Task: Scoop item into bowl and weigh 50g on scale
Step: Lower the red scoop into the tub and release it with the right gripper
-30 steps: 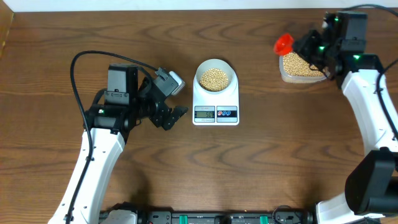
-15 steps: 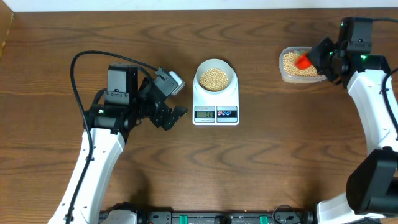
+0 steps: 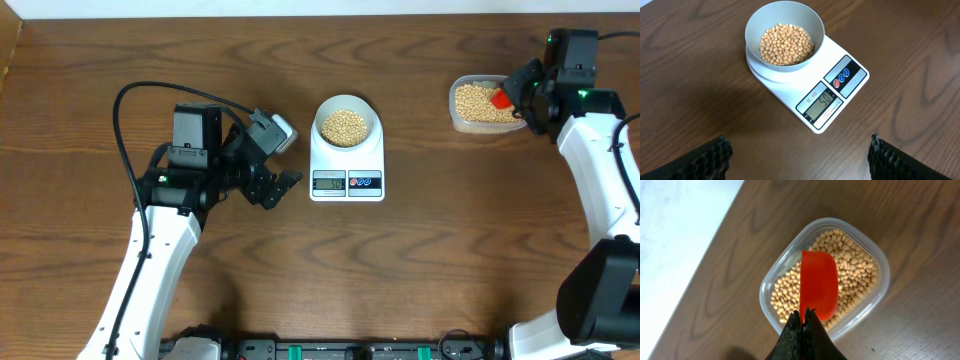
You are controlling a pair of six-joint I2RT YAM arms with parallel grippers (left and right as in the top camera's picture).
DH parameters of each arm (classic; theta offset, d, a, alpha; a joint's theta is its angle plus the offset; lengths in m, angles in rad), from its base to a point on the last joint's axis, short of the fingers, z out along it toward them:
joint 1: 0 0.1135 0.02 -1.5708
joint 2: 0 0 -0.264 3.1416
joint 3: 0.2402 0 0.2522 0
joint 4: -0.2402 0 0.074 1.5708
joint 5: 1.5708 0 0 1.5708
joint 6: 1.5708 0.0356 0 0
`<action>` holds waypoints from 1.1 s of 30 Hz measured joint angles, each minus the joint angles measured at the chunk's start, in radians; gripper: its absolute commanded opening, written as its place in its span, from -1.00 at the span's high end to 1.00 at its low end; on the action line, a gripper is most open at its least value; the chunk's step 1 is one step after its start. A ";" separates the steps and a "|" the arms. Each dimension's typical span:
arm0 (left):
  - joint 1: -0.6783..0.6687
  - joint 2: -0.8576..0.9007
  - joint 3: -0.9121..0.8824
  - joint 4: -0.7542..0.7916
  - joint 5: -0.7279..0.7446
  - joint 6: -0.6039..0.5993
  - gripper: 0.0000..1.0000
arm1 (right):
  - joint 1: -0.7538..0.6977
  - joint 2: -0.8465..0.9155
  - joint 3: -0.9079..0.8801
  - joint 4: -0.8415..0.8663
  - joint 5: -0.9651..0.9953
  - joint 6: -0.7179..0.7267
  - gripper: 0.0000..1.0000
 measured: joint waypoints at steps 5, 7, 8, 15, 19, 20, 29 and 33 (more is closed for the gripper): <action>0.000 0.000 0.000 0.000 0.000 0.000 -0.80 | 0.000 0.000 -0.084 0.089 0.000 0.047 0.97; 0.000 0.000 0.000 0.000 0.000 0.000 -0.79 | 0.000 0.000 -0.116 0.131 -0.006 0.059 0.97; 0.000 0.000 0.000 0.000 0.000 0.000 -0.79 | 0.000 0.000 -0.128 0.146 -0.013 0.067 0.97; 0.000 0.000 0.000 0.000 0.000 0.000 -0.79 | 0.000 0.000 -0.160 0.162 -0.031 0.096 0.76; 0.000 0.000 0.000 0.000 0.000 0.000 -0.79 | 0.000 0.000 -0.160 0.152 -0.045 0.101 0.25; 0.000 0.000 0.000 0.000 0.000 0.000 -0.79 | 0.000 0.000 -0.160 0.147 -0.046 0.105 0.18; 0.000 0.000 0.000 0.000 0.000 0.000 -0.79 | 0.000 0.000 -0.161 0.128 -0.054 0.079 -0.25; 0.000 0.000 0.000 0.000 0.000 0.000 -0.79 | 0.000 0.000 -0.161 0.112 -0.056 0.047 -0.45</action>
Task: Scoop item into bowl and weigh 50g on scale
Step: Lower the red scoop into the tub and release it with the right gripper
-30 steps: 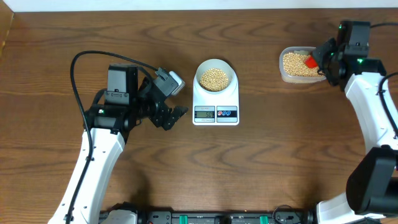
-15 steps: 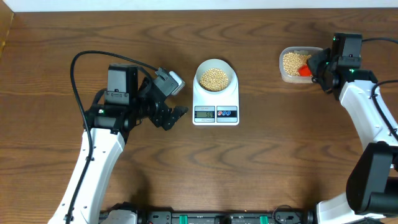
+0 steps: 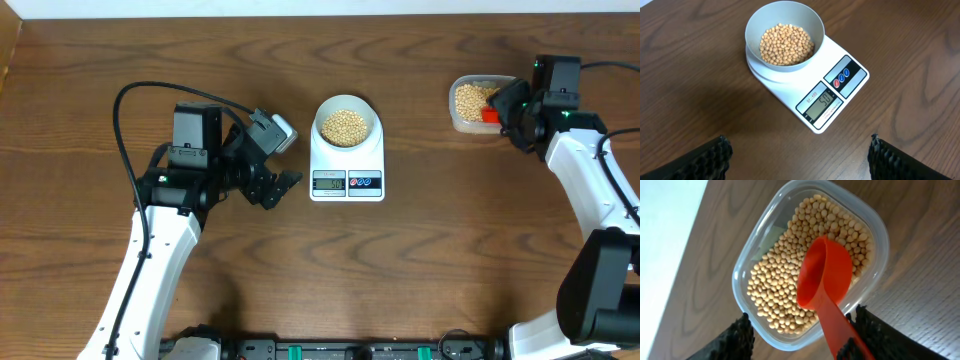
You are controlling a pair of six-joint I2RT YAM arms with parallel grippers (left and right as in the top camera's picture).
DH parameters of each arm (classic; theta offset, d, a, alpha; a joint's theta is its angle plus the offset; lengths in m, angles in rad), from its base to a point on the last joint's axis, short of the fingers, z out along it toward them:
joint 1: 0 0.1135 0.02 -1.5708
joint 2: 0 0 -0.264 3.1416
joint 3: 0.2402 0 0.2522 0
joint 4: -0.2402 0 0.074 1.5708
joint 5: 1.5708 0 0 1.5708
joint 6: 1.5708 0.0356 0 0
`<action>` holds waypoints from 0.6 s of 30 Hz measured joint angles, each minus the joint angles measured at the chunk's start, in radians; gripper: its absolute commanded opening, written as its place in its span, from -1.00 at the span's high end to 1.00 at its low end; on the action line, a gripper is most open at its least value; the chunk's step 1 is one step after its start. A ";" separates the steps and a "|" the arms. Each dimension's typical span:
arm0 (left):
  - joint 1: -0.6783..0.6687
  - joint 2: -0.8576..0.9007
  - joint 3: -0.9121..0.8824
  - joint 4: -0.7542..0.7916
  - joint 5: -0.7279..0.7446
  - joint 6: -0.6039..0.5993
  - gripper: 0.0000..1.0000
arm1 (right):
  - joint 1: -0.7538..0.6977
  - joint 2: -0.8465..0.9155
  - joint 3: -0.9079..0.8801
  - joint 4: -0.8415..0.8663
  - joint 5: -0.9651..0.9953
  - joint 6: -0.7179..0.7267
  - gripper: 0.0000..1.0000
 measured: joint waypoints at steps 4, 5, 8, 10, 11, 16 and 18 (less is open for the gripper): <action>0.000 0.000 0.000 0.000 0.000 0.000 -0.79 | 0.000 -0.011 -0.001 -0.051 -0.002 -0.056 -0.99; 0.000 0.000 0.000 0.000 0.000 0.000 -0.79 | 0.000 -0.018 -0.001 -0.065 -0.002 -0.072 -0.99; 0.000 0.000 0.000 0.000 0.000 0.000 -0.79 | 0.000 -0.051 -0.003 -0.101 -0.002 -0.124 -0.98; 0.000 0.000 0.000 0.000 0.000 0.000 -0.79 | 0.000 -0.080 -0.003 -0.126 -0.002 -0.153 -0.99; 0.000 0.000 0.000 0.000 0.000 0.000 -0.79 | 0.000 -0.096 -0.003 -0.134 -0.002 -0.167 -0.99; 0.000 0.000 0.000 0.000 0.000 0.000 -0.79 | 0.000 -0.158 -0.003 -0.191 -0.002 -0.229 -0.99; 0.000 0.000 0.000 0.000 0.000 0.000 -0.79 | 0.000 -0.169 -0.003 -0.211 -0.002 -0.251 -0.99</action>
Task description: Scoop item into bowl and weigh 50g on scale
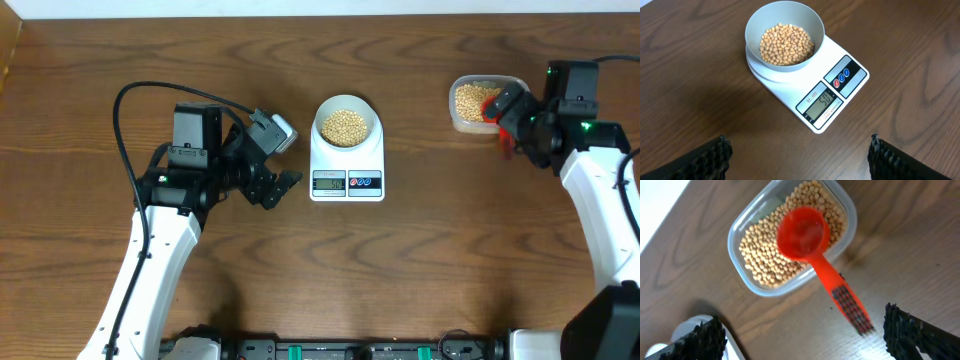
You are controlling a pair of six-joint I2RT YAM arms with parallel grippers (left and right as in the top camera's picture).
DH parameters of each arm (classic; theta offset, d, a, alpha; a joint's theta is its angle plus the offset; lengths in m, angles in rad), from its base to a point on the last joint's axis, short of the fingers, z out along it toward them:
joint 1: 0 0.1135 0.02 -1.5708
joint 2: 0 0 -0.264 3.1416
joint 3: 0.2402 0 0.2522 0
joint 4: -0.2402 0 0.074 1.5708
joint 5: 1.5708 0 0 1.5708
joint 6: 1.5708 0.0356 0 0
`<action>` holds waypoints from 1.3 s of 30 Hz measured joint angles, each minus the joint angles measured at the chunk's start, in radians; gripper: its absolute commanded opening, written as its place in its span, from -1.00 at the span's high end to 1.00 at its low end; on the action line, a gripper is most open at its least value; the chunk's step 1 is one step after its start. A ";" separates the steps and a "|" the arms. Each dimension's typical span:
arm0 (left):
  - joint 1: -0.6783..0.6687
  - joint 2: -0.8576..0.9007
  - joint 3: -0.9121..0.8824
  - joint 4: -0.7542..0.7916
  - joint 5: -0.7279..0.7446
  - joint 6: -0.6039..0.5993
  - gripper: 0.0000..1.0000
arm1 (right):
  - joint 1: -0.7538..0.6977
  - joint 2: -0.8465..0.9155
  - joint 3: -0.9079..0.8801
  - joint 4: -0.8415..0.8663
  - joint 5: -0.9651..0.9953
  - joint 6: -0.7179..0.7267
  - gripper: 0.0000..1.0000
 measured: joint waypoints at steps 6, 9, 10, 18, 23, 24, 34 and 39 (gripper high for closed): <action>0.000 0.000 0.000 0.000 0.000 0.000 -0.79 | 0.002 -0.003 0.000 0.003 0.000 -0.062 -0.98; 0.000 0.000 0.000 0.000 0.000 0.000 -0.79 | 0.006 -0.003 0.000 0.025 0.000 -0.102 -0.99; 0.000 0.000 0.000 0.000 0.000 0.000 -0.79 | 0.008 -0.003 0.000 0.031 0.000 -0.119 -0.98; 0.000 0.000 0.000 0.000 0.000 0.000 -0.79 | 0.030 -0.023 0.033 -0.045 0.000 -0.308 -0.98; 0.000 0.000 0.000 0.000 0.000 0.000 -0.79 | 0.032 -0.035 0.135 -0.190 0.000 -0.432 -0.99; 0.000 0.000 0.000 0.000 0.000 0.000 -0.79 | 0.032 -0.037 0.154 -0.212 0.000 -0.453 -0.99; 0.000 0.000 0.000 0.000 0.000 0.000 -0.79 | 0.032 -0.042 0.298 -0.428 0.000 -0.647 -0.99; 0.000 0.000 0.000 0.000 0.000 0.000 -0.79 | 0.032 -0.043 0.301 -0.436 0.001 -0.690 -0.99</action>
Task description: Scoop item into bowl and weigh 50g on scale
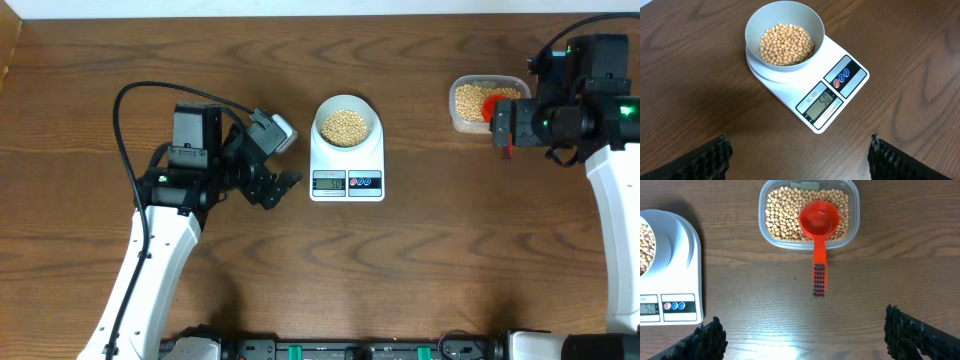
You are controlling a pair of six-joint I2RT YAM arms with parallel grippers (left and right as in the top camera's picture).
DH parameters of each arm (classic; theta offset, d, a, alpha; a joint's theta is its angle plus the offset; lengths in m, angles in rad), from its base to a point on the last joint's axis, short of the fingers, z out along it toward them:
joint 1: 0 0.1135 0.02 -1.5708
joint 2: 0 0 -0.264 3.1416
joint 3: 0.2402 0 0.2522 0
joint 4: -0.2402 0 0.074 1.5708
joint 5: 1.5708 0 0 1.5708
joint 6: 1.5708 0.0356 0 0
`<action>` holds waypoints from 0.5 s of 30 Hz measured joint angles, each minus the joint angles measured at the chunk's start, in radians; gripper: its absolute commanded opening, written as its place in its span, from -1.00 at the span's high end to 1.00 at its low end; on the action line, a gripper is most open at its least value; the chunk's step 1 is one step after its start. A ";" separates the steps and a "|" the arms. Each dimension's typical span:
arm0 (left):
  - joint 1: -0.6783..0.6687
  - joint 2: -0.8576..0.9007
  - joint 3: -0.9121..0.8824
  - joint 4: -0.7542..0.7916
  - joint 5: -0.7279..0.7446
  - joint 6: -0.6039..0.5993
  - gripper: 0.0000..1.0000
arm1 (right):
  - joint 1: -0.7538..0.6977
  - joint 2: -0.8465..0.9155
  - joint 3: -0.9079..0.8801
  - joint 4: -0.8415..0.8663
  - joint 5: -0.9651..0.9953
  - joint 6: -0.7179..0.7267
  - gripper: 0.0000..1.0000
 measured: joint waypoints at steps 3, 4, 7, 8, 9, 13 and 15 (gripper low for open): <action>0.000 0.000 0.000 0.000 0.000 0.000 -0.79 | 0.000 0.000 0.000 0.000 0.000 -0.008 -0.98; 0.000 0.000 0.000 0.000 0.000 0.000 -0.79 | 0.000 0.000 0.000 0.000 0.000 -0.011 -0.98; 0.000 0.000 0.000 0.000 0.000 0.000 -0.79 | 0.000 0.000 0.000 0.000 0.000 -0.015 -0.99; 0.000 0.000 0.000 0.000 0.000 0.000 -0.79 | 0.000 0.000 0.000 0.000 0.000 -0.015 -0.99; 0.000 0.000 0.000 0.000 0.000 0.000 -0.79 | 0.000 0.000 0.000 0.000 0.000 -0.017 -0.99; 0.000 0.000 0.000 0.000 0.000 0.000 -0.79 | 0.000 0.000 0.000 -0.001 0.000 -0.021 -0.98; 0.000 0.000 0.000 0.000 0.000 0.000 -0.79 | 0.000 0.000 0.000 -0.001 0.000 -0.021 -0.98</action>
